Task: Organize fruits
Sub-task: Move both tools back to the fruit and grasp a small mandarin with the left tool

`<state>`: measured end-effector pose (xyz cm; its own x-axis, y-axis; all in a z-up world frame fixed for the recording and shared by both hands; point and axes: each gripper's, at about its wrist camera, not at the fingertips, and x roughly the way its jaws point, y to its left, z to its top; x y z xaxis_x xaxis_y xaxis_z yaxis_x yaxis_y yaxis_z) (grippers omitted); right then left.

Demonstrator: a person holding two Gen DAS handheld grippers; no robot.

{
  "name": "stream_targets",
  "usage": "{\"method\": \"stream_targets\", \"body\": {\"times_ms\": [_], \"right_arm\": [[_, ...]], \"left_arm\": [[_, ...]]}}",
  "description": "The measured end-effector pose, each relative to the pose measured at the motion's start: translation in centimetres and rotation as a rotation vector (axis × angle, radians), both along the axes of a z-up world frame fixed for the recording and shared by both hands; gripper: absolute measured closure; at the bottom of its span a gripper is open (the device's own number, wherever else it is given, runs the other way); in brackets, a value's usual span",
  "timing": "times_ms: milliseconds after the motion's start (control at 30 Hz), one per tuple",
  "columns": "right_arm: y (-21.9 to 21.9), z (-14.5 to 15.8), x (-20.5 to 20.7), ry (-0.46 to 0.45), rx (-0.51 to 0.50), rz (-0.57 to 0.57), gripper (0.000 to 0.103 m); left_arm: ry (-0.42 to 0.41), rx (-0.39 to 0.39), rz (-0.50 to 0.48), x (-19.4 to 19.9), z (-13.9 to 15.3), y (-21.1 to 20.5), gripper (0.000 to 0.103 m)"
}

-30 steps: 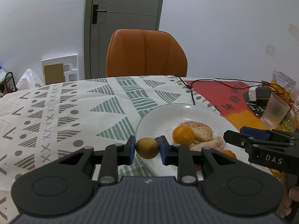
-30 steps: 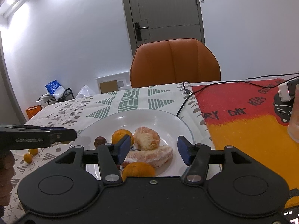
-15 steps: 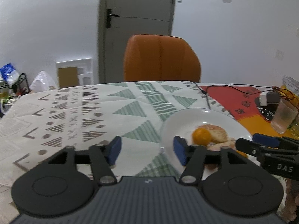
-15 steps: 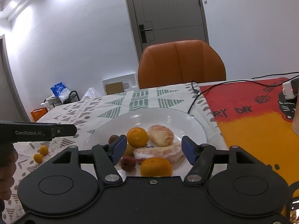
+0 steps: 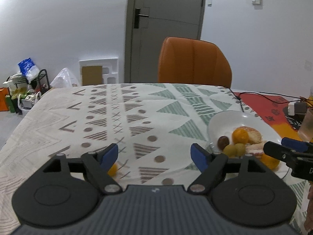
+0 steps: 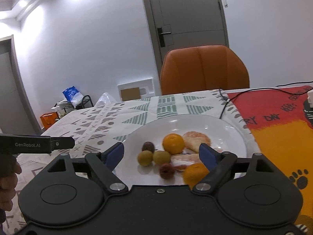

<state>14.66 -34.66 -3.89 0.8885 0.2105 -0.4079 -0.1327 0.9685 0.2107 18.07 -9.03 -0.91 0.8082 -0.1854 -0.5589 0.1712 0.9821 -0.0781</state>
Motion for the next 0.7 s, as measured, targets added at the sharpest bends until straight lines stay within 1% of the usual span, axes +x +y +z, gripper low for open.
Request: {"method": "stream_targets", "body": {"times_ms": [133, 300, 367, 700], "right_arm": [[1.0, 0.1, 0.0, -0.007, -0.005, 0.019, 0.013], [1.9, 0.0, 0.0, -0.01, -0.008, 0.031, 0.002], [2.1, 0.0, 0.1, -0.01, -0.008, 0.033, 0.0], [3.3, 0.0, 0.5, -0.003, -0.021, 0.048, 0.0]], "left_arm": [[0.002, -0.001, 0.022, -0.3, -0.2, 1.2, 0.023], [0.012, -0.007, 0.04, -0.5, -0.8, 2.2, 0.023], [0.021, -0.007, 0.048, -0.4, -1.2, 2.6, 0.023], [0.064, -0.028, 0.064, -0.1, -3.0, 4.2, 0.023]]}}
